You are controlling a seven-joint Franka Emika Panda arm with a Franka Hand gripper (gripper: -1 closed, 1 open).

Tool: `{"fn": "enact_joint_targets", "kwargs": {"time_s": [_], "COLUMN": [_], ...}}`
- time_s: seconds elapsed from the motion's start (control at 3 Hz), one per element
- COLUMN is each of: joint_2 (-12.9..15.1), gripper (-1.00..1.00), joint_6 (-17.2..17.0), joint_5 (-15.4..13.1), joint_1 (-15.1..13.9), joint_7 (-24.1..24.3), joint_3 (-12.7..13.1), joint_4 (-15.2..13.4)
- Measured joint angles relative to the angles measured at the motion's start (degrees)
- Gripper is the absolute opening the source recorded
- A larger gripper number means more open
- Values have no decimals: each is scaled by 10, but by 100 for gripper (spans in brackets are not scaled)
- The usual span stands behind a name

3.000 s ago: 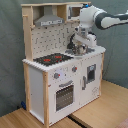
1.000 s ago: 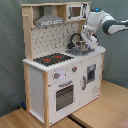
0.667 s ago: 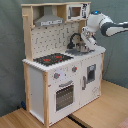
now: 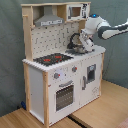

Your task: Play with the kitchen

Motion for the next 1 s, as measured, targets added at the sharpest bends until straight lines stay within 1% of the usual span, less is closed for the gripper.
{"fn": "enact_joint_targets", "kwargs": {"time_s": [0.33,0.67,1.0], "joint_2": [-3,-3,-2], "gripper": [-100,-100,-100], "joint_6": [23,29,29], "joint_5": [0,0,0], "joint_1": [28,63,106], "joint_7": [-14,-31,-41], "joint_3": [-43,-86,-124], "joint_4": [2,15,31]}}
